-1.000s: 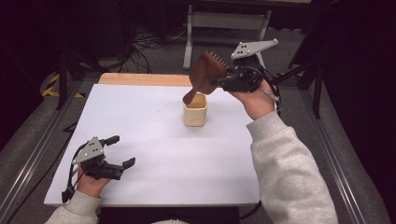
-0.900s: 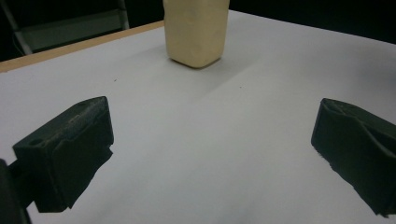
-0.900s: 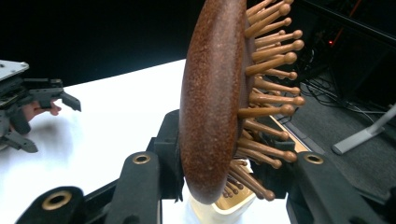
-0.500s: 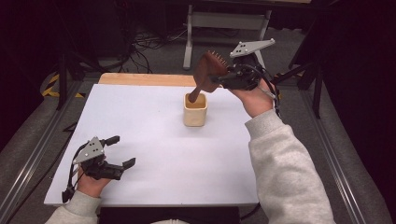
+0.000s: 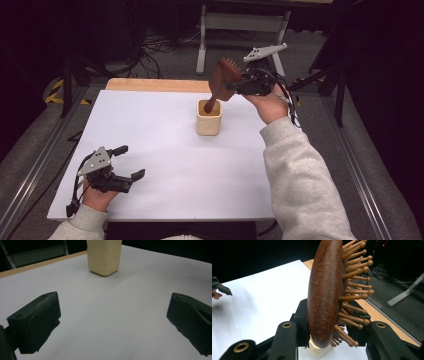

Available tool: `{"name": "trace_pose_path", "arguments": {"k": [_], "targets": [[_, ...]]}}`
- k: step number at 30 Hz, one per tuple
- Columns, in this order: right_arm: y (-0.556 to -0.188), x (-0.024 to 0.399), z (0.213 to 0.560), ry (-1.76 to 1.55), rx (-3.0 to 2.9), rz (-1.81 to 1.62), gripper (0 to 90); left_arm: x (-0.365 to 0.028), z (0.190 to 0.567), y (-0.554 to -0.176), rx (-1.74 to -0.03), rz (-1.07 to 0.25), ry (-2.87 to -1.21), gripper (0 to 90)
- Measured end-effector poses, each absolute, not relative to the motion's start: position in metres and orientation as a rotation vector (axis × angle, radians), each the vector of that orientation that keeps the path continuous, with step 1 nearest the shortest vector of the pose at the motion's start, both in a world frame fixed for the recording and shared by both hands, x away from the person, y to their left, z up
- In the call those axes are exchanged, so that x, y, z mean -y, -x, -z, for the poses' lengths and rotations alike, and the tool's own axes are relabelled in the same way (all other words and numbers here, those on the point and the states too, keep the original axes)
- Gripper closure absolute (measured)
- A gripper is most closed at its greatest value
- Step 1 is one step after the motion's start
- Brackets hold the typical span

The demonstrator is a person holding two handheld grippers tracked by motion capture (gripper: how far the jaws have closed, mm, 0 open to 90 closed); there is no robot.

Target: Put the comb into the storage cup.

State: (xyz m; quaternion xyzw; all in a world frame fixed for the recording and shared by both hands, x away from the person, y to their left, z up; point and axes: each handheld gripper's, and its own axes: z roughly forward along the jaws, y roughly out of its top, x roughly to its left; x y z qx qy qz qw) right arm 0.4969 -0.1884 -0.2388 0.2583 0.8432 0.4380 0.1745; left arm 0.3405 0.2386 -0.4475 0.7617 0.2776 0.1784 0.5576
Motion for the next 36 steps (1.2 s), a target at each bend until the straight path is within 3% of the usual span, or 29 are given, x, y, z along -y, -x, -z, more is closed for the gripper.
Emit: {"name": "trace_pose_path", "arguments": {"k": [36], "targets": [[-0.529,0.181,0.288,-0.891,-2.494,-1.278,58.0,-0.239,0.448,-0.341,-0.657,-0.410,-1.802,0.2]]}}
